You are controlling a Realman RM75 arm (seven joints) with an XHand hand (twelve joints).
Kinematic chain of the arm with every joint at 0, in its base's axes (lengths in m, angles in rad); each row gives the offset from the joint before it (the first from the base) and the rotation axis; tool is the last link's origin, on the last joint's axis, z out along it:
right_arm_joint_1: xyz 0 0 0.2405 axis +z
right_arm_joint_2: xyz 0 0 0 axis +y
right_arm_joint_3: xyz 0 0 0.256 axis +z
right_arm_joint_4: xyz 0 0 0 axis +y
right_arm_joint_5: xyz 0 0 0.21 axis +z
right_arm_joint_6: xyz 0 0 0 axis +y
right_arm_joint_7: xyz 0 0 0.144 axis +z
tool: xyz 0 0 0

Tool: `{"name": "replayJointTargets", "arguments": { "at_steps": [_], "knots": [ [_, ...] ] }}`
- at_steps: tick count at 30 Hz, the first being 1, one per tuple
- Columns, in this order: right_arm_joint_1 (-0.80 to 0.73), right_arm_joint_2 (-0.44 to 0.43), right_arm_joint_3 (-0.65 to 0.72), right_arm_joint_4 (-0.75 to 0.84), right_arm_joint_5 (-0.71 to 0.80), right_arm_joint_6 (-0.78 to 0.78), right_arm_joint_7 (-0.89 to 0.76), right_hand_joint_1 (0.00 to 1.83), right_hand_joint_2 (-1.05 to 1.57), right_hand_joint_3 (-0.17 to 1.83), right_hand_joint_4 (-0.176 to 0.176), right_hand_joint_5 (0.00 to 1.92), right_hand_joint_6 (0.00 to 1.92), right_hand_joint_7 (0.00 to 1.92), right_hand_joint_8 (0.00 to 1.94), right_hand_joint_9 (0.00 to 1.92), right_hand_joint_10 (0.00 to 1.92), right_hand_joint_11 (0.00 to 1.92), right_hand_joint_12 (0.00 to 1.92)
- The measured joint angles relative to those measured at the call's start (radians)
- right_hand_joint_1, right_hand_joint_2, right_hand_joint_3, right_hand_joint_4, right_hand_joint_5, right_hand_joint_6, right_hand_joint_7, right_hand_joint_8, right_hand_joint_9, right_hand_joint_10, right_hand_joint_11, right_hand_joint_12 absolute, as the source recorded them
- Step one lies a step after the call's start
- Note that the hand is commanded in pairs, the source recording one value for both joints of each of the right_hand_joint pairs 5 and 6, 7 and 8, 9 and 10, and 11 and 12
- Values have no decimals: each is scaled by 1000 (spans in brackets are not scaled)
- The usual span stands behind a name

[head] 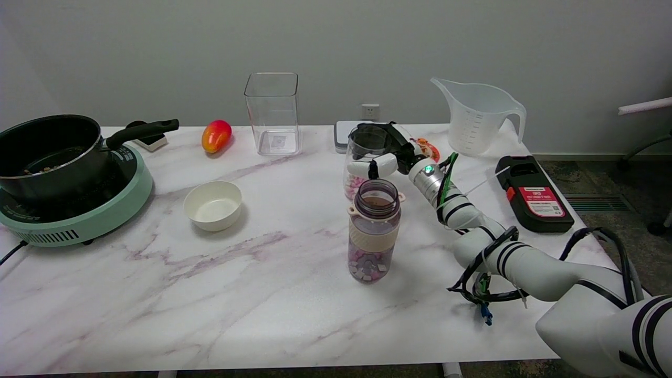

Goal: Pick up the measuring cup.

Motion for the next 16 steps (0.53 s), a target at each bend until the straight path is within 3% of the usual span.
{"name": "replayJointTargets", "arguments": {
  "at_steps": [16],
  "knots": [
    [-64,99,85,161,0,22,1,1535,565,841,0,1378,1378,1371,1371,1261,1261,1075,1075]
  ]
}}
